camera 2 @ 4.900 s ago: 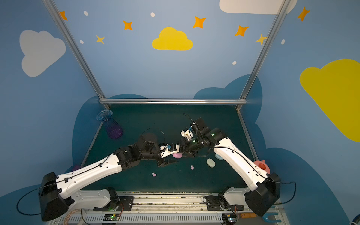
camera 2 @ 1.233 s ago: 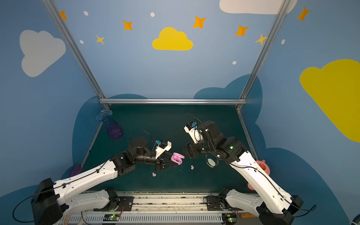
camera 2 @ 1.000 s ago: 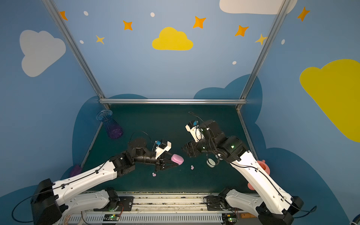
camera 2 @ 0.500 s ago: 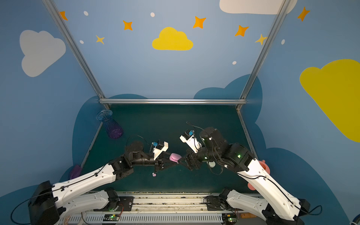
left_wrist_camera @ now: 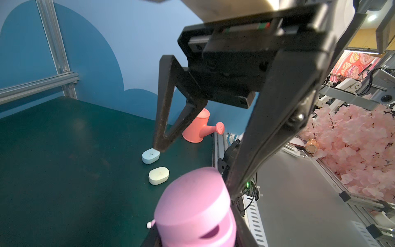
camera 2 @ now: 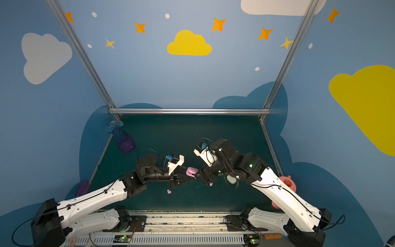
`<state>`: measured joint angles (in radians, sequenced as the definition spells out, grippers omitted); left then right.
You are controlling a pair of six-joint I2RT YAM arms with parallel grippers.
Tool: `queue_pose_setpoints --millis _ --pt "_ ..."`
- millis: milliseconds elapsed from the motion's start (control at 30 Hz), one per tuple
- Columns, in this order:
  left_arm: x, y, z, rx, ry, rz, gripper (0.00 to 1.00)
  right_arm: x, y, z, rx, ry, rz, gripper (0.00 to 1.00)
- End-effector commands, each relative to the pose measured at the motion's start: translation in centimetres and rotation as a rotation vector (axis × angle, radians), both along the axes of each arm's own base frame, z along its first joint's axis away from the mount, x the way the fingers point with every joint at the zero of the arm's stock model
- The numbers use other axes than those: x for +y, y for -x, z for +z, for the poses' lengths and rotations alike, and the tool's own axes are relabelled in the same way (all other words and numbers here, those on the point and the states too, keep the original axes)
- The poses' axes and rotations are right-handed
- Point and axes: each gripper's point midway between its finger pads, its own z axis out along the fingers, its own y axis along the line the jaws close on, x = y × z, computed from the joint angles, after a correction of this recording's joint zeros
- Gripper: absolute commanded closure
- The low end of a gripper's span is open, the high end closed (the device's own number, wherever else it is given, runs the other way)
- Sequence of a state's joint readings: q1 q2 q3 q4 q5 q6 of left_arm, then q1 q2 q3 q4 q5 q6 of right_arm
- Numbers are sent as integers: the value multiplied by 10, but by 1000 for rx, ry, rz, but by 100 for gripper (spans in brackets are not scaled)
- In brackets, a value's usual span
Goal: Insert wireless bluetooth earbuds into charging case
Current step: Open the charging case.
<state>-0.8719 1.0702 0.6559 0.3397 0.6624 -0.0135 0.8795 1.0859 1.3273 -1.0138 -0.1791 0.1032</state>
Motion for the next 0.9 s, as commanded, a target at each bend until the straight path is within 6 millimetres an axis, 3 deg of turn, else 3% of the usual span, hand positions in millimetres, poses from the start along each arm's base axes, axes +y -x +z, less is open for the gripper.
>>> queue_pose_setpoints --millis 0,267,533,867 --pt "-1 11 12 -39 29 -40 86 -5 -16 15 -31 -37 -76 25" --pt "-4 18 14 -42 32 -72 87 -6 -37 14 34 -74 -155 25" --pt "-4 20 14 -40 30 -76 88 -5 -43 9 87 -94 -181 25" --pt "8 -13 4 -26 17 106 87 -2 -22 17 165 -153 -135 21"
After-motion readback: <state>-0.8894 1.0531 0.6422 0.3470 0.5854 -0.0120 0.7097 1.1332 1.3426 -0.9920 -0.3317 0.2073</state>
